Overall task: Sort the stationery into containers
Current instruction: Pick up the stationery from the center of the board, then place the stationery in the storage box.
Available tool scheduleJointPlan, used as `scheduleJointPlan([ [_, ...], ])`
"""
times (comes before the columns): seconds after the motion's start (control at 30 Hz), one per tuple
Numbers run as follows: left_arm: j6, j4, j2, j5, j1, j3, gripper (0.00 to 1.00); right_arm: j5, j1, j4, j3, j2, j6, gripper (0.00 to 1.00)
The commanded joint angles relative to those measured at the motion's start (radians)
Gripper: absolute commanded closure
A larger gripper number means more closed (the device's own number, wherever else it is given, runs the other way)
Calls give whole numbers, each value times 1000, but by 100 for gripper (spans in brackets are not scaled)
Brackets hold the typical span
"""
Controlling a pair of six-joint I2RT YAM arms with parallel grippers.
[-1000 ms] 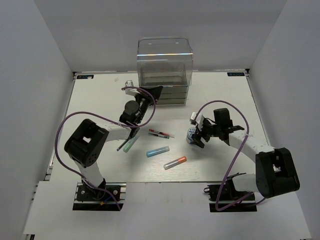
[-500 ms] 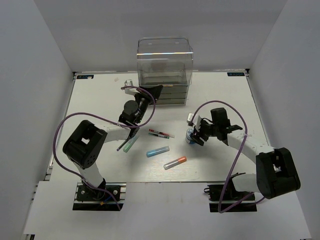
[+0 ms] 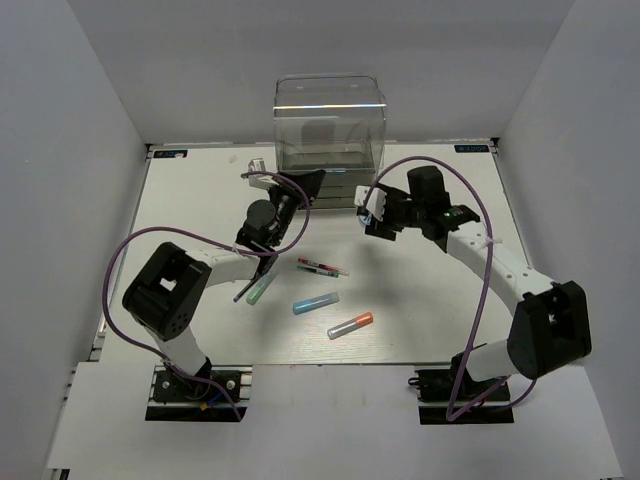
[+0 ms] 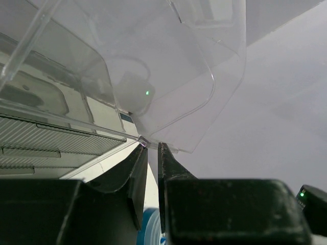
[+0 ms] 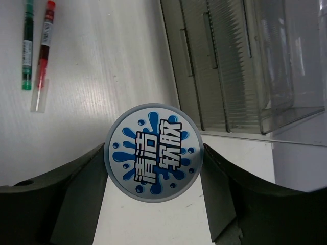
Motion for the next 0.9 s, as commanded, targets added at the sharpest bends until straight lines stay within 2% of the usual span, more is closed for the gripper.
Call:
scheduleJointPlan([
  [0.0,13,36,-74,0,3,26,74,47,24,-7,89,28,-32,100],
  [0.17,13,25,-74,0,3,35,74,92,63,-21,177,54,-81,100],
  [0.33,13,16,-83,-10,3,44,74,125,90,-13,157,22,-192,100],
  [0.77,13,-18,-92,-19,3,53,74,149,129,194,27,-55,-500,100],
  [0.87,13,-18,-92,-19,3,53,74,145,129,313,-27,-61,-537,100],
])
